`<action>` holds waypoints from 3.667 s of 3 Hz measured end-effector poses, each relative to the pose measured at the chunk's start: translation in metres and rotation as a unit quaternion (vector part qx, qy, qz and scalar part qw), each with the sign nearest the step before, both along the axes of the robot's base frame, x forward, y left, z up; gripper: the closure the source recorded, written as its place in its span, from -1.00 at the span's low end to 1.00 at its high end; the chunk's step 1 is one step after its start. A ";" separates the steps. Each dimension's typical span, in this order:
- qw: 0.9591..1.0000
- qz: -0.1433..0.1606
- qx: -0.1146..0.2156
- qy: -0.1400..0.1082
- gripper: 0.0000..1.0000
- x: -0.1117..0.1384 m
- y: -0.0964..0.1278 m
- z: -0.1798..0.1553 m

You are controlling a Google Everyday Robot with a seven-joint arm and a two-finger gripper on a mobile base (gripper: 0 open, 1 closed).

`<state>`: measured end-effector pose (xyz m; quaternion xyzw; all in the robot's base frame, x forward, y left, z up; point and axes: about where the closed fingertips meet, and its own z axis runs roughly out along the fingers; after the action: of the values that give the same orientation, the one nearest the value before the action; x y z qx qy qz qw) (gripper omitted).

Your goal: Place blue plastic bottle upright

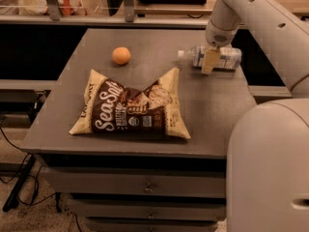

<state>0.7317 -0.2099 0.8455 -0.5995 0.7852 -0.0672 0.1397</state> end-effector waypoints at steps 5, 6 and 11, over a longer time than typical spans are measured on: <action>0.985 0.057 0.149 -0.061 1.00 -0.019 0.058 0.095; 0.964 0.043 0.255 -0.064 1.00 -0.023 0.070 0.108; 0.838 -0.037 0.539 -0.078 1.00 -0.011 0.067 0.125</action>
Offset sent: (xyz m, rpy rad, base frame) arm -0.0076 0.0124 0.0309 0.0141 -0.0203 0.0300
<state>0.7204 -0.1434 0.9710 -0.3928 0.7054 0.3148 0.4990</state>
